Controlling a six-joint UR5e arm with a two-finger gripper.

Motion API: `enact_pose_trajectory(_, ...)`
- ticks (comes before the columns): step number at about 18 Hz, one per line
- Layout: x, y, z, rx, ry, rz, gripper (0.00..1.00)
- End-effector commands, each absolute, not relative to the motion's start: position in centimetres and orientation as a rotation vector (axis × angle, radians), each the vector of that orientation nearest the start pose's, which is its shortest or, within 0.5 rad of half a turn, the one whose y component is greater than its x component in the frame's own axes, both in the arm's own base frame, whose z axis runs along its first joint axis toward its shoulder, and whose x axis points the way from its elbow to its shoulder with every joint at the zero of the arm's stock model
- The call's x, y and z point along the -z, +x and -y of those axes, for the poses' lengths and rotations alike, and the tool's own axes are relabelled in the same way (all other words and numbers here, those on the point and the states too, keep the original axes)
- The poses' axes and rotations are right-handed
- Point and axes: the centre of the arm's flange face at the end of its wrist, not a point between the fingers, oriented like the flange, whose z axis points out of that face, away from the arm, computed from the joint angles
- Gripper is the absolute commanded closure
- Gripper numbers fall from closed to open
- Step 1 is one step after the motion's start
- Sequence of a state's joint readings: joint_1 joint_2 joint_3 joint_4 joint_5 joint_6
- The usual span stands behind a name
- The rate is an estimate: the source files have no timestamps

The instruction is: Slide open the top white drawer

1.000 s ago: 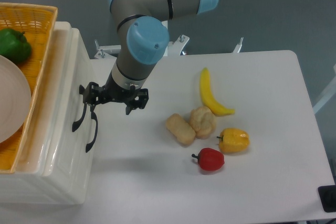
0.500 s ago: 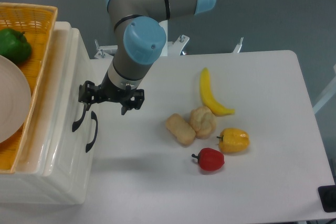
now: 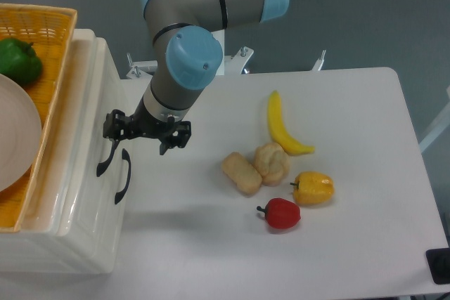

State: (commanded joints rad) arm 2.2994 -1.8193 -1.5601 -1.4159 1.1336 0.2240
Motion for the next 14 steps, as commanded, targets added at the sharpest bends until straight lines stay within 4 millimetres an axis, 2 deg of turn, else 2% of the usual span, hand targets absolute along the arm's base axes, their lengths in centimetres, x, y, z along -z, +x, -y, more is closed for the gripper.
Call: enact_pose_trajectory(14, -38.01, -24.72, -55.07, 0.639, -2.858, 0.745, 0.00)
